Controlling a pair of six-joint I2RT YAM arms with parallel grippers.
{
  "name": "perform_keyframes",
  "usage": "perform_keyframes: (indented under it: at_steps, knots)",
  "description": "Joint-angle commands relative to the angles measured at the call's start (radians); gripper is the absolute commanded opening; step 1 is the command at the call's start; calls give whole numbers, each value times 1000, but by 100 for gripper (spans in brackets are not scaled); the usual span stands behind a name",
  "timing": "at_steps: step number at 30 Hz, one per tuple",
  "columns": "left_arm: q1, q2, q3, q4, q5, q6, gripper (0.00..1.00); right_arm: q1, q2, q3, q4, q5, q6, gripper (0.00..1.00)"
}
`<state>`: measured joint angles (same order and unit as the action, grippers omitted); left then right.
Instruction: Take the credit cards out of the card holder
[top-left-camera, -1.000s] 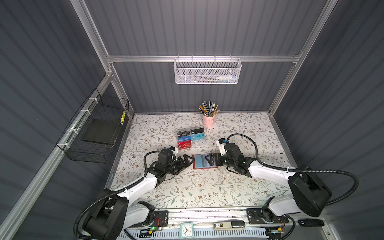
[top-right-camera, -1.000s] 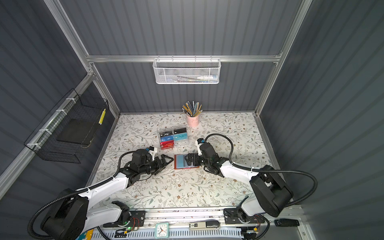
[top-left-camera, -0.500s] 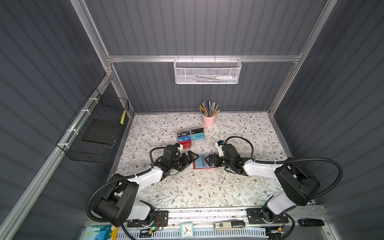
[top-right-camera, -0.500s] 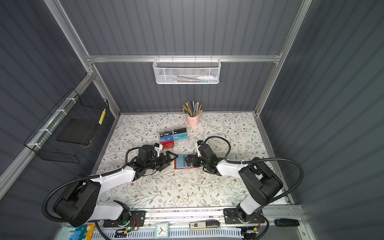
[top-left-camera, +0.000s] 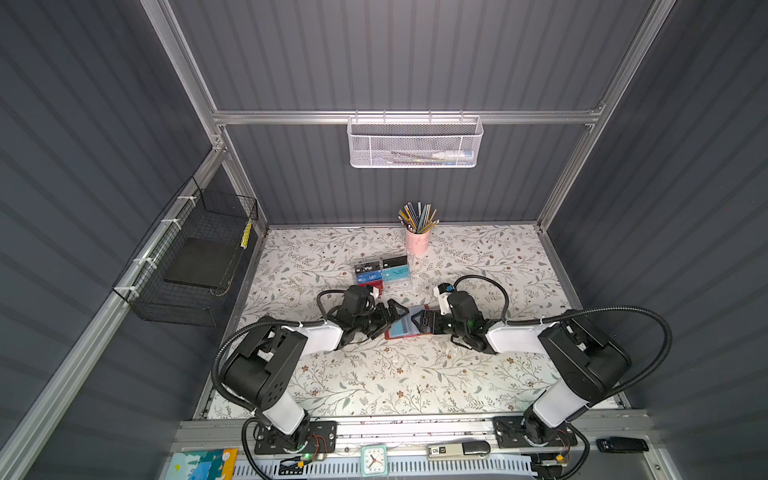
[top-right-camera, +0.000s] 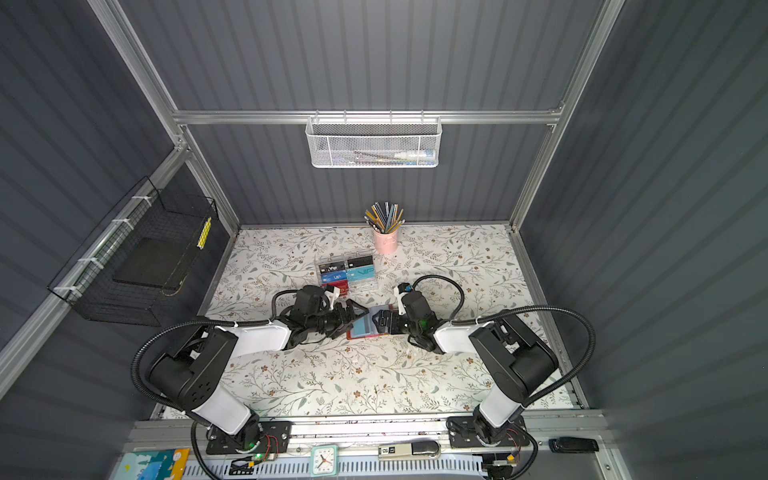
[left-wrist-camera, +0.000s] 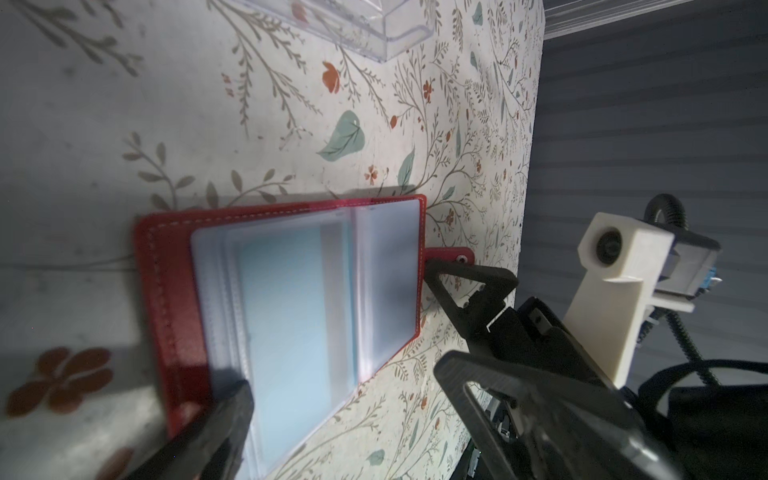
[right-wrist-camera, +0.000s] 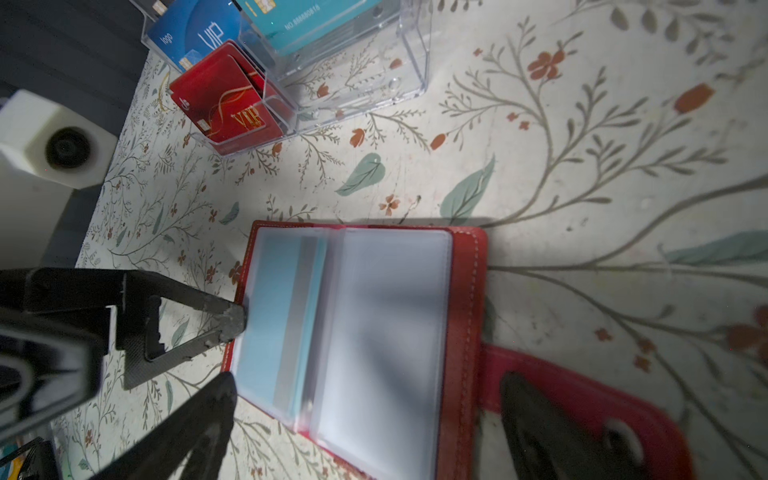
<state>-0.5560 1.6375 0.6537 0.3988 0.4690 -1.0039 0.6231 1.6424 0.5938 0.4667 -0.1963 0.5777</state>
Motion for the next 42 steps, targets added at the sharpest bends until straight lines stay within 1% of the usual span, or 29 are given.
perform_keyframes:
  at_steps: [1, 15, 21, 28, 42]
  knots:
    - [-4, 16, 26, -2, -14, 0, 100, -4, 30, -36, -4, -18, 22, 99]
    - [-4, 10, 28, -100, -87, 19, 100, -5, 71, -73, 57, -34, 47, 99]
    - [-4, 28, 32, -95, -89, 6, 100, -4, 74, -80, 68, -36, 56, 99]
    - [-4, 74, 21, 29, -36, -51, 100, -3, 103, -87, 100, -49, 72, 99]
    - [-12, 59, -5, 144, -24, -103, 100, 1, 180, -90, 174, -79, 107, 99]
